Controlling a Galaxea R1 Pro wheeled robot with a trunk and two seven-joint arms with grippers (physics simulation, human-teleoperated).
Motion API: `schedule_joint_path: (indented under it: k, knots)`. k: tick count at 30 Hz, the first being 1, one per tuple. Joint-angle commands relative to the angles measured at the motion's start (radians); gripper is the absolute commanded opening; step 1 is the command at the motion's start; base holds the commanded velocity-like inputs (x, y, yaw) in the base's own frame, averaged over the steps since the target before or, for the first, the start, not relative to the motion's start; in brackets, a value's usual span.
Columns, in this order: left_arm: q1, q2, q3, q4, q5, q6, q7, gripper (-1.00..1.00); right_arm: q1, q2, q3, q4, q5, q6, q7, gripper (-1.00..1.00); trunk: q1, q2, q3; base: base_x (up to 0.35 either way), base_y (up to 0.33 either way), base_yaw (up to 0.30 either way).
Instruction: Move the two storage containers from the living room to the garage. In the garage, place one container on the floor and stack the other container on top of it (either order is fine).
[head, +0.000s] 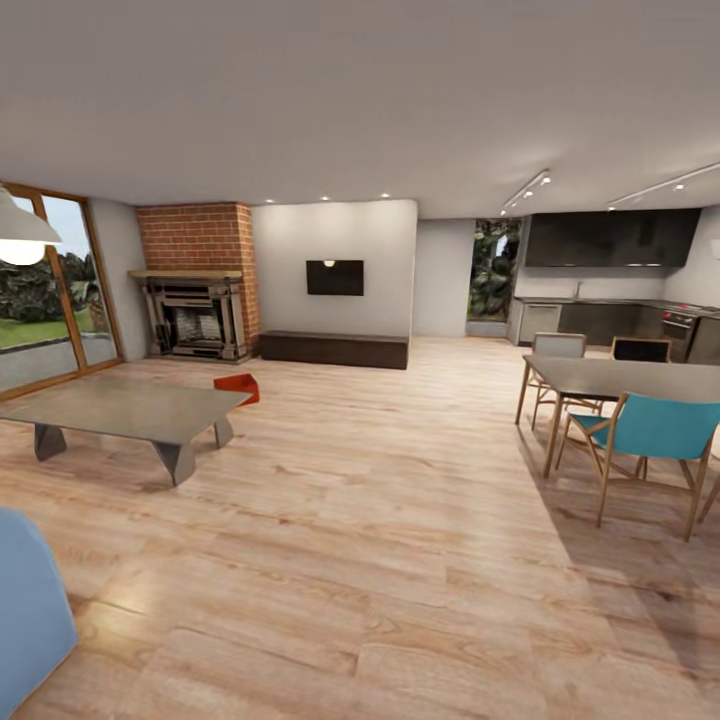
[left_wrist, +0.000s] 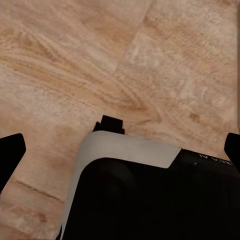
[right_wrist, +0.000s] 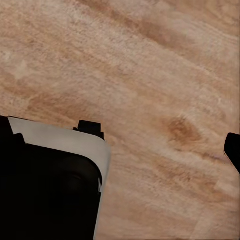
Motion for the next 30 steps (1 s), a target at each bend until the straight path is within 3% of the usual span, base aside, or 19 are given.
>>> schedule_joint_path:
  k: [1,6,30]
  knots:
    - [0.000,0.000,-0.002,-0.002,0.005,0.004,0.003,1.00,-0.001,0.001,0.009,0.002,-0.004,-0.004,-0.003,1.00,0.001,-0.001,-0.001,0.326,0.000,0.000]
    - [0.000,-0.010,-0.002,-0.001,0.005,0.008,0.004,1.00,-0.001,0.006,0.012,0.002,0.000,-0.005,-0.004,1.00,0.001,-0.001,-0.001,0.327,0.000,0.000]
    - [0.000,-0.011,-0.001,-0.001,0.005,0.002,0.004,1.00,-0.001,0.006,0.009,0.002,0.001,-0.006,-0.004,1.00,0.001,-0.001,-0.001,0.327,0.000,0.000]
